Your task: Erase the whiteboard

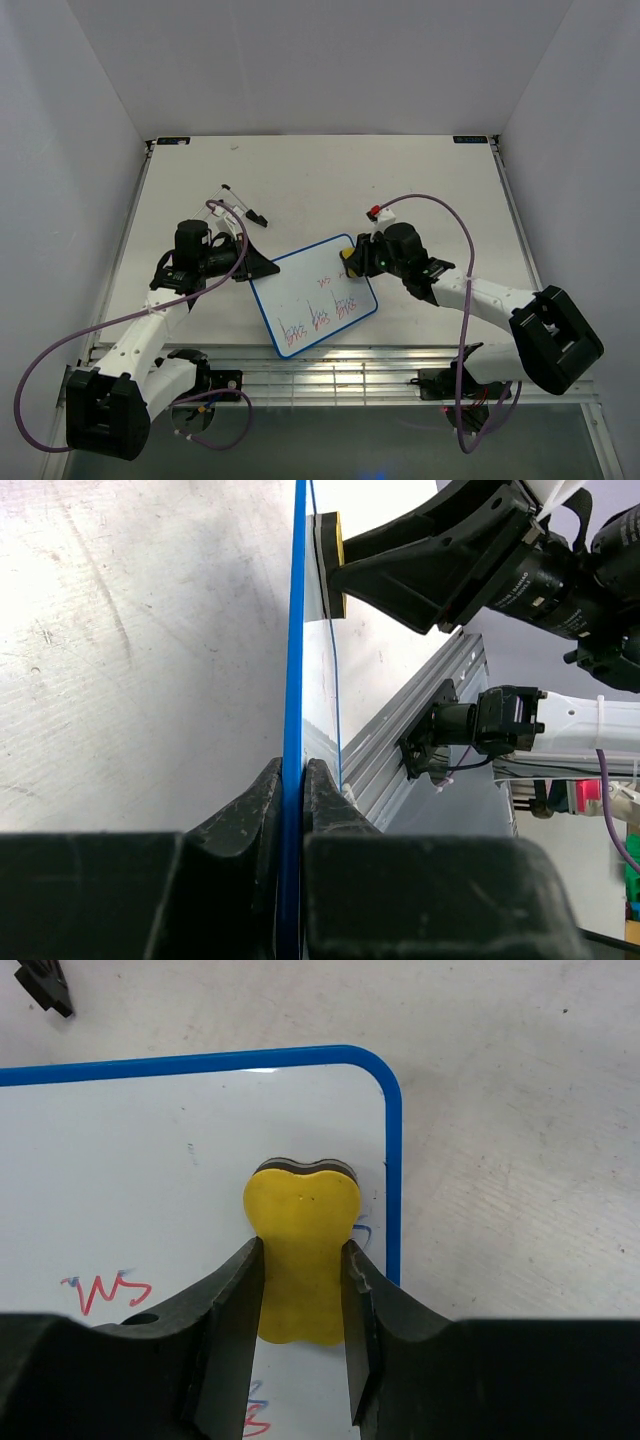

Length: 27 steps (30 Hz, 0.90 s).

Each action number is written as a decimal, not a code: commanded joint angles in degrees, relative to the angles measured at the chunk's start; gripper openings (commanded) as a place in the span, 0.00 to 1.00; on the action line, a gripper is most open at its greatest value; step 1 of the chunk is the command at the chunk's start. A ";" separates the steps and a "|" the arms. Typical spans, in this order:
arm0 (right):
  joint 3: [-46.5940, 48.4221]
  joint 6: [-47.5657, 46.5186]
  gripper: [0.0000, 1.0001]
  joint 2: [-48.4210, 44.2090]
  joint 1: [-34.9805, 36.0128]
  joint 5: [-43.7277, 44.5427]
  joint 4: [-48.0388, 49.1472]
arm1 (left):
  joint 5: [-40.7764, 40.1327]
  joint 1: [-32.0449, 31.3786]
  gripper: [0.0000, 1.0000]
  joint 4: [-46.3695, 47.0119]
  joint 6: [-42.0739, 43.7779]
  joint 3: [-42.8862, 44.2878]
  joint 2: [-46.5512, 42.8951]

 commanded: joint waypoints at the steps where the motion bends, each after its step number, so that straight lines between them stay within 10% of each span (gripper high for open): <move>1: -2.24 -4.23 0.32 0.11 -1.73 -2.11 -0.49 | 3.11 -0.88 0.00 0.53 6.25 2.15 -0.97; 9: -3.03 -2.57 0.31 -2.70 1.85 -9.50 3.02 | 3.03 -0.88 0.00 0.71 5.81 1.71 -0.17; 20: 4.67 0.78 0.30 0.35 34.27 16.65 11.73 | -0.14 -0.88 0.00 0.44 4.49 0.92 -0.88; 27: 12.17 2.09 0.31 6.78 39.84 28.91 7.42 | -2.51 -0.97 0.00 -0.17 4.05 0.65 -0.97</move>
